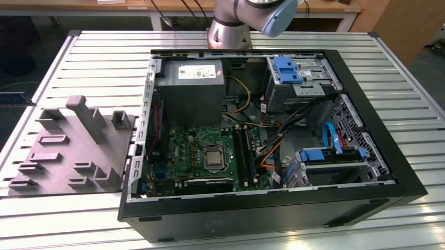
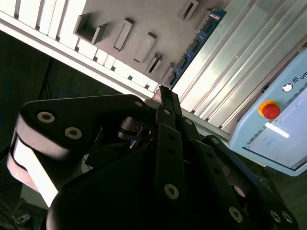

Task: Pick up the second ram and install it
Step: 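Pick up the second ram and move it above second insertion slot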

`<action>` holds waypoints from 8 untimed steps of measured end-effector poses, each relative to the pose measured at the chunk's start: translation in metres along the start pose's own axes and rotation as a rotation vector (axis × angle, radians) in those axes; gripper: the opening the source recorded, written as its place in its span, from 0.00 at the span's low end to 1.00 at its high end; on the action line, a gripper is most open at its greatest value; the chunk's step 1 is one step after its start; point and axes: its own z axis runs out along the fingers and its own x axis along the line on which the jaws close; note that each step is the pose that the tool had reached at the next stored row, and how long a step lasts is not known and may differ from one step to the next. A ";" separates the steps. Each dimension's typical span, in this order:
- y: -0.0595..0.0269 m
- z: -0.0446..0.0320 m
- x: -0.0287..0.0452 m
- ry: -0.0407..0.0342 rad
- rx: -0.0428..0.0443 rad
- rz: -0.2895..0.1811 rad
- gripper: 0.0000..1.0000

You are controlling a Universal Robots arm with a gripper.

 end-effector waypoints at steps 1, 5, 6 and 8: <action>0.0001 -0.0027 -0.0002 0.0000 0.0001 0.000 0.11; 0.0006 -0.0125 -0.0008 0.0000 0.0000 0.000 0.11; 0.0007 -0.0146 -0.0009 -0.0001 0.0001 0.000 0.11; 0.0009 -0.0182 -0.0012 0.0000 0.0000 0.000 0.11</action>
